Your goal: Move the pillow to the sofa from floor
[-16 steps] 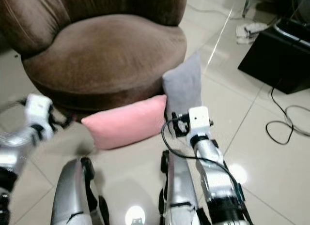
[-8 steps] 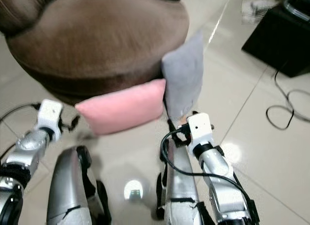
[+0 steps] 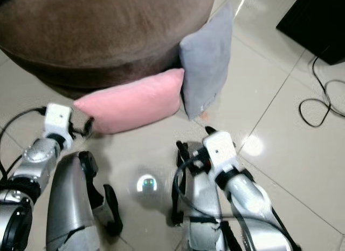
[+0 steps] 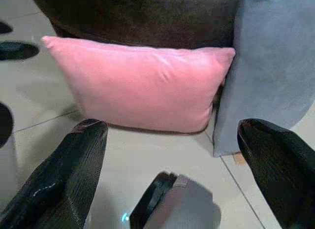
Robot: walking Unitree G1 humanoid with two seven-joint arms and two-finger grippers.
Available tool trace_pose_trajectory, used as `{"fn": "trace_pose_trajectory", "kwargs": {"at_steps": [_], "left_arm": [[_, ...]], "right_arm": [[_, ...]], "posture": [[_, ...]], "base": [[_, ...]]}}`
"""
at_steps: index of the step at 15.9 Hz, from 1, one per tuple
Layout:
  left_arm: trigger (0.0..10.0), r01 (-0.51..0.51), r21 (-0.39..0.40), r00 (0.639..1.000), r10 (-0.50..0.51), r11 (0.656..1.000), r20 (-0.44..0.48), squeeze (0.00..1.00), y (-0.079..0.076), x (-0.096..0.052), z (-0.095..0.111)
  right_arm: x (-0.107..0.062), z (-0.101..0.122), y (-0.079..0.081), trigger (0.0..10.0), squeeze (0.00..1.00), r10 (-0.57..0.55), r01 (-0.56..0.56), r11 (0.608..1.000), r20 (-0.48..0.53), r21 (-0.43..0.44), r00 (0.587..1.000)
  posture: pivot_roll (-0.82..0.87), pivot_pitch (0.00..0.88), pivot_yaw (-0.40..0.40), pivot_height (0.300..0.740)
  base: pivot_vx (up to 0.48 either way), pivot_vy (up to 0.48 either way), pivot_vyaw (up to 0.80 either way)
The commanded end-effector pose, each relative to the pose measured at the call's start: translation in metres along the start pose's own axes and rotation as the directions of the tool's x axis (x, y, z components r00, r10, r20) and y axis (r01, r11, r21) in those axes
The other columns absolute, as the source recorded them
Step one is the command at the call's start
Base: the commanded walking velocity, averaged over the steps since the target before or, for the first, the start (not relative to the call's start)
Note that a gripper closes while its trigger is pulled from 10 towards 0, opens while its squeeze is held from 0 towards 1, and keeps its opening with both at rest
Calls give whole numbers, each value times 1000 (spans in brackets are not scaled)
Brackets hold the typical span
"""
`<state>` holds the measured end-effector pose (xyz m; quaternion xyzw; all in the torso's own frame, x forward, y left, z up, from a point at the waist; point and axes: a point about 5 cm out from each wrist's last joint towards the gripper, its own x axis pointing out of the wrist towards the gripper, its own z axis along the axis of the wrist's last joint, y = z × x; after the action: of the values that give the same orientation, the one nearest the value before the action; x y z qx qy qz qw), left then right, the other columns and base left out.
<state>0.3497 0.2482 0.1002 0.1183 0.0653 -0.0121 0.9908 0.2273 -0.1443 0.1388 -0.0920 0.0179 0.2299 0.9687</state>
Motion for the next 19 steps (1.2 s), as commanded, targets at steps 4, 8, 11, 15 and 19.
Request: {"fn": "trace_pose_trajectory", "kwargs": {"at_steps": [4, 8, 11, 15, 19], "left_arm": [[10000, -87, -80, 994, 91, 993, 54, 325, 2, -3, -2], [10000, -105, -77, 994, 107, 992, 26, 0, -6, 0, -3], [10000, -178, -91, 984, 176, 980, -25, 0, -1, 2, -3], [10000, -271, -162, 962, 265, 949, -59, 0, 5, 1, -6], [10000, -289, -245, 952, 252, 925, -174, 0, -3, -1, -20]], "right_arm": [[-23, 6, 5, 10000, 0, -10, 11, 1000, -46, 20, 999], [-35, 17, 11, 10000, 0, -20, 21, 1000, -54, 21, 998], [-43, 25, 12, 10000, 0, -21, 22, 1000, -64, 18, 998], [-51, 34, 11, 10000, 0, -21, 22, 1000, -63, 11, 998], [-53, 40, 12, 10000, 0, -10, 10, 1000, -62, 4, 998]], "posture": [[-271, 529, -123, 492], [-311, 537, -128, 492], [-338, 537, -137, 492], [-358, 521, -148, 492], [-365, 517, -151, 492]], "base": [[0, 0, 0], [0, 0, 0], [0, 0, 0], [0, 0, 0], [0, 0, 0]]}}
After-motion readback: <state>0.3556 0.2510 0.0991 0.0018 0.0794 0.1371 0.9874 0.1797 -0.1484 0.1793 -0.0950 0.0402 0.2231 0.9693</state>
